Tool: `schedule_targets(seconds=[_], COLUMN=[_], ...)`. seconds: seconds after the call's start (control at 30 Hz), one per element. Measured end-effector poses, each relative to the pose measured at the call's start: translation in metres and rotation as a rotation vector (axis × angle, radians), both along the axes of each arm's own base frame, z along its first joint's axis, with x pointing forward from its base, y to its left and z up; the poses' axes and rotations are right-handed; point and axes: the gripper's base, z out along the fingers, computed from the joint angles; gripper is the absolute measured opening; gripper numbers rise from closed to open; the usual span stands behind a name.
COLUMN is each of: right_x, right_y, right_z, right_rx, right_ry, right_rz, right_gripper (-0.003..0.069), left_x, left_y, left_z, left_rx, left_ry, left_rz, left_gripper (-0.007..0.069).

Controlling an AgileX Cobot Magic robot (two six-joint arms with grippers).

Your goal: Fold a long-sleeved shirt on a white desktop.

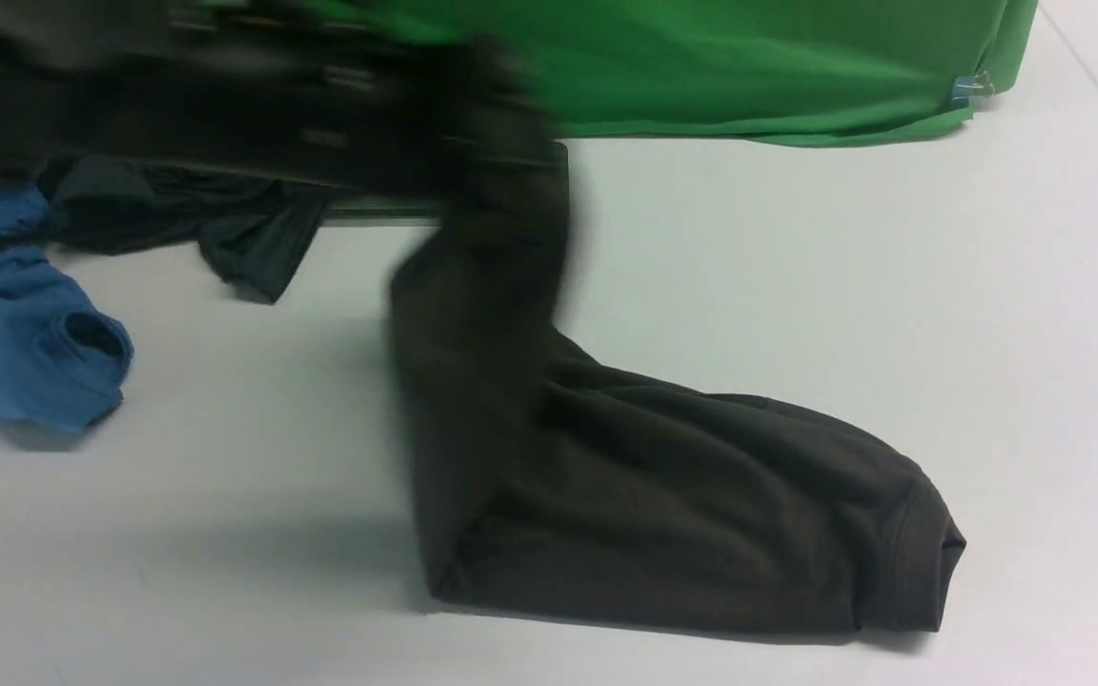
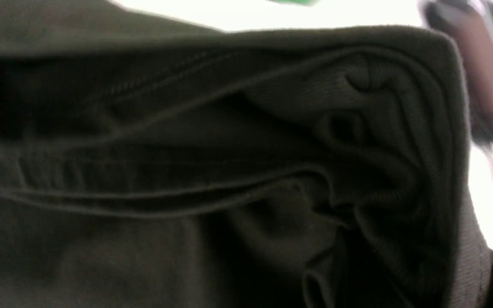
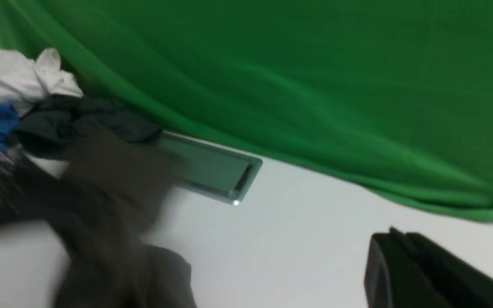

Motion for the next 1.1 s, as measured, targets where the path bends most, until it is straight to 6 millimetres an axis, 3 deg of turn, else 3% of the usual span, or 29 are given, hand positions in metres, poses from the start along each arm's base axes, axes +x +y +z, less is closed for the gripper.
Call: schedule_targets(seconds=[0.07,0.2,0.3,0.37,0.47,0.53,0.57,0.6,0.67,0.73,0.9,1.0,1.1], right_x=[-0.002,-0.003,-0.005,-0.006,-0.007,-0.008,-0.008,-0.008,-0.008,-0.007,-0.006,-0.004,-0.003], right_y=[-0.001,-0.001,-0.002,-0.002,-0.002,-0.003,-0.003,-0.003,-0.003,-0.003,-0.003,-0.002,-0.002], right_z=[0.001,-0.003,-0.006,-0.009,-0.011,-0.012,-0.012,-0.012,-0.012,-0.012,-0.009,-0.005,-0.003], right_rx=[-0.011,-0.033,-0.047,-0.06,-0.075,-0.085,-0.085,-0.086,-0.092,-0.096,-0.082,-0.063,-0.054], right_ry=[0.012,0.057,0.094,0.117,0.138,0.156,0.157,0.158,0.156,0.152,0.121,0.075,0.052], right_rz=[0.003,0.005,0.005,0.007,0.011,0.013,0.013,0.013,0.011,0.009,0.007,0.005,0.004], right_gripper=[0.0025,0.0025,0.0025,0.0025,0.0027,0.0027,0.0027,0.0029,0.0034,0.0039,0.0064,0.0078,0.0093], left_x=[-0.018,-0.04,-0.05,-0.051,-0.049,-0.048,-0.048,-0.048,-0.048,-0.051,-0.057,-0.049,-0.031], left_y=[-0.063,-0.137,-0.172,-0.183,-0.189,-0.19,-0.19,-0.19,-0.189,-0.187,-0.175,-0.149,-0.113], left_z=[-0.019,-0.079,-0.126,-0.142,-0.148,-0.145,-0.144,-0.142,-0.129,-0.117,-0.076,-0.035,-0.01], left_rx=[0.011,0.087,0.148,0.169,0.172,0.169,0.168,0.168,0.175,0.183,0.171,0.155,0.173], left_ry=[0.015,0.053,0.101,0.128,0.137,0.122,0.12,0.107,0.038,-0.018,-0.147,-0.242,-0.266], left_rz=[-0.142,-0.249,-0.297,-0.317,-0.325,-0.325,-0.324,-0.327,-0.361,-0.403,-0.46,-0.429,-0.35], left_gripper=[0.0188,0.0188,0.0188,0.0188,0.0211,0.0306,0.0316,0.0373,0.0565,0.0641,0.0687,0.0693,0.0683])
